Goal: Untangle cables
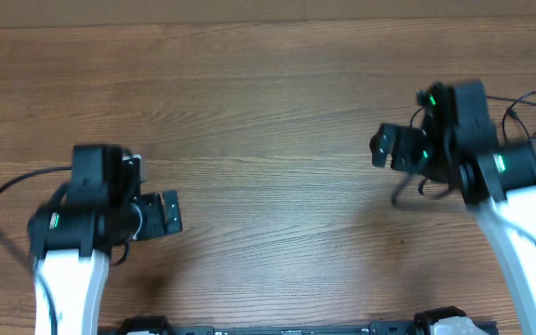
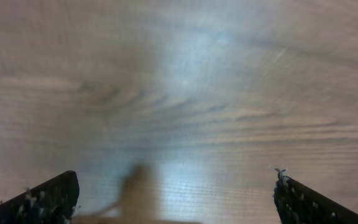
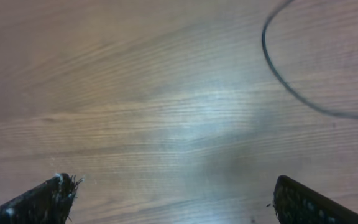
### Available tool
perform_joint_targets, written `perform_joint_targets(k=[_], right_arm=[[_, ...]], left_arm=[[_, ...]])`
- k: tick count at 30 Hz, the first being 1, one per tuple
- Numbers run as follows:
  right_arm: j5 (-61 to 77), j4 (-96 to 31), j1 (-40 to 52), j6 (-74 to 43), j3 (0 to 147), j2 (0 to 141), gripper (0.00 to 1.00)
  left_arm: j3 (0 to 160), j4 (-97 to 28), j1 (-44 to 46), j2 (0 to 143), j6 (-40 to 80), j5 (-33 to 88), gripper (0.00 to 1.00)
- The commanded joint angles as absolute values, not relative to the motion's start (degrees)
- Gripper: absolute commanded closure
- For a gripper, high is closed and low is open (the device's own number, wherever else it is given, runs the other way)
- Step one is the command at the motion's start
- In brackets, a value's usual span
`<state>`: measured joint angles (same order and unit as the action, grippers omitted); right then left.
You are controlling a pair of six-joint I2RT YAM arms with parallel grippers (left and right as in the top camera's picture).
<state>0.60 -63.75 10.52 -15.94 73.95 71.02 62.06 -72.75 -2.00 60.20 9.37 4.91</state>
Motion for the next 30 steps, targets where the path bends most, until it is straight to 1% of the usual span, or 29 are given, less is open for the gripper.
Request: perform_joint_targets(k=[1, 3, 6, 11, 25, 30], right_arm=[[0.0, -59.2, 10.5, -16.3, 66.6, 60.2, 0.00], [0.0, -55.8, 10.5, -16.3, 62.5, 52.9, 0.00], [-1.9, -53.8, 10.5, -16.3, 59.2, 45.2, 0.00], [-2.1, -54.5, 10.5, -16.3, 58.9, 38.4, 0.00], [-2.1, -57.6, 10.5, -16.3, 58.9, 38.2, 0.00], [-2.1, -57.8, 10.5, -16.3, 58.9, 38.2, 0.00]], left_arm=[[59.3, -70.1, -2.2, 50.5, 5.4, 7.9, 0.00], [57.7, -67.1, -2.2, 44.3, 4.9, 8.2, 0.01], [55.6, -62.9, -2.2, 36.6, 8.5, 8.2, 0.01], [55.4, -59.7, -2.2, 30.9, 9.4, 8.4, 0.01], [55.3, -66.2, -2.2, 30.6, 9.4, 8.4, 0.01], [55.3, -66.4, -2.2, 30.6, 9.4, 8.4, 0.01]])
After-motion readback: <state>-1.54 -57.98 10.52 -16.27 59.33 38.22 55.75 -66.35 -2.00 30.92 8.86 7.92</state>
